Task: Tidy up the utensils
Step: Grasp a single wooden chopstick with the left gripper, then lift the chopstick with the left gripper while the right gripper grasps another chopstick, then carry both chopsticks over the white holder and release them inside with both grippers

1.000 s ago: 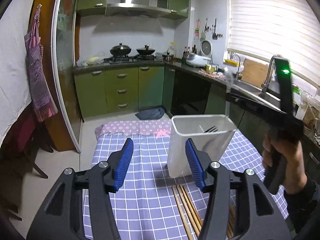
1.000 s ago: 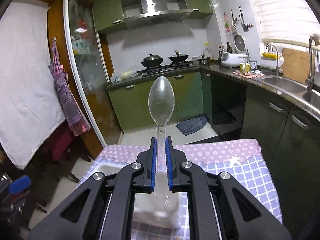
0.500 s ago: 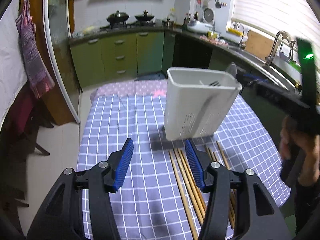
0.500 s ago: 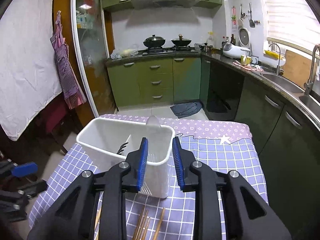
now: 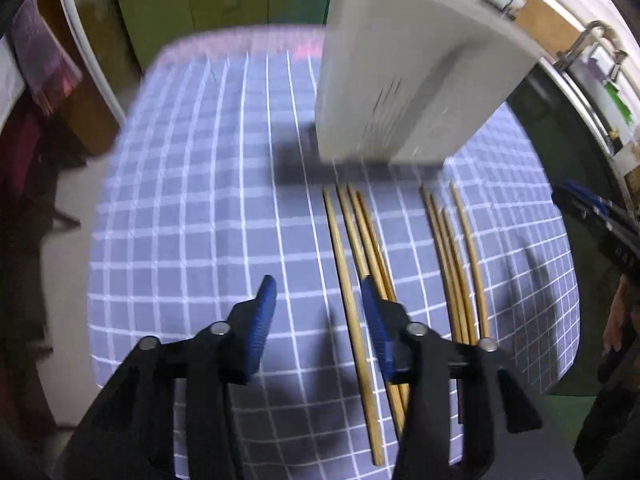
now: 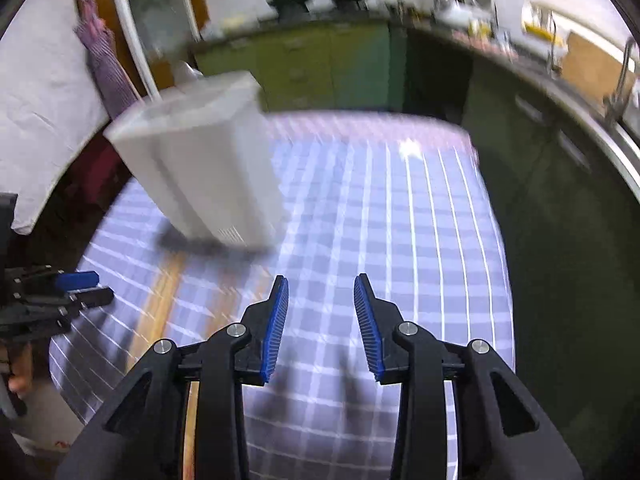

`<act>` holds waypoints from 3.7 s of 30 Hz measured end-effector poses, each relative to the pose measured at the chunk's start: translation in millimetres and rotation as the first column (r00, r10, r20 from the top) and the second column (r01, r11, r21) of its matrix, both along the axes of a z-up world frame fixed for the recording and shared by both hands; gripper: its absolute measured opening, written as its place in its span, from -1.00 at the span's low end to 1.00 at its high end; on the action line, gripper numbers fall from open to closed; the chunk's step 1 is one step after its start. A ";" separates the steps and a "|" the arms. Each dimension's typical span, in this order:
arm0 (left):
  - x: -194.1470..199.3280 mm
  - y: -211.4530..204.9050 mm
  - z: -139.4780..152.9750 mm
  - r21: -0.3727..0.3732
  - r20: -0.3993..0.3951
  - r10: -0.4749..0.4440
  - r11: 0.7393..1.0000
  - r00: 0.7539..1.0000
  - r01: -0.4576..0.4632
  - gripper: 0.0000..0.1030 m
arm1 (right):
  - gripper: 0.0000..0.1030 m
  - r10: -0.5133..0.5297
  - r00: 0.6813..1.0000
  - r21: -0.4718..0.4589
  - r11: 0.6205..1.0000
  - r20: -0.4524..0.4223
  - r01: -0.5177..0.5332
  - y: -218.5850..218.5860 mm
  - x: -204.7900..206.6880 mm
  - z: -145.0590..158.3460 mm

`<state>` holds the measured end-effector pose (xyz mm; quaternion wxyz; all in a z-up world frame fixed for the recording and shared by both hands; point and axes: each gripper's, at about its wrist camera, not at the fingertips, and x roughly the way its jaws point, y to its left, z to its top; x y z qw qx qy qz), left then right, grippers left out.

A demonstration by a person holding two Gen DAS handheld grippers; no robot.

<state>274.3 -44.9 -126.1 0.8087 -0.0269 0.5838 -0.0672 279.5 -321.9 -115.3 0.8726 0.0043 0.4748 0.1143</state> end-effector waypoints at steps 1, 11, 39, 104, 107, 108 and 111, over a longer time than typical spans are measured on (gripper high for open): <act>2.6 -1.0 -6.5 -0.001 -0.031 0.007 1.000 0.999 -0.007 -0.27 | -0.33 -0.003 1.000 0.004 1.000 -0.013 0.003 -2.9 -2.2 -6.7; 14.7 -15.4 -22.8 0.045 -0.135 0.028 0.999 0.990 -0.023 -0.46 | -0.33 0.013 0.999 0.005 1.000 -0.046 -0.013 -12.0 -7.8 -22.1; 36.6 -30.9 -30.6 0.089 -0.124 0.018 0.996 0.992 -0.007 -0.87 | -0.60 0.130 0.975 0.006 0.991 -0.179 -0.131 24.8 -4.7 -25.2; -77.8 24.4 107.5 0.063 0.372 -0.071 0.997 0.926 0.052 -0.87 | -0.86 0.115 0.988 0.150 0.980 0.101 -0.130 17.6 -94.8 81.8; -76.1 23.0 110.3 0.063 0.378 -0.075 0.996 0.923 0.055 -0.87 | -0.86 0.113 0.988 0.150 0.980 0.110 -0.128 18.4 -94.1 84.8; -75.0 22.6 111.3 0.062 0.379 -0.075 0.997 0.922 0.056 -0.87 | -0.86 0.112 0.987 0.151 0.980 0.113 -0.128 18.9 -93.2 86.3; -70.1 21.2 115.1 0.057 0.385 -0.076 0.997 0.920 0.059 -0.87 | -0.86 0.114 0.986 0.150 0.980 0.123 -0.132 21.9 -89.1 92.5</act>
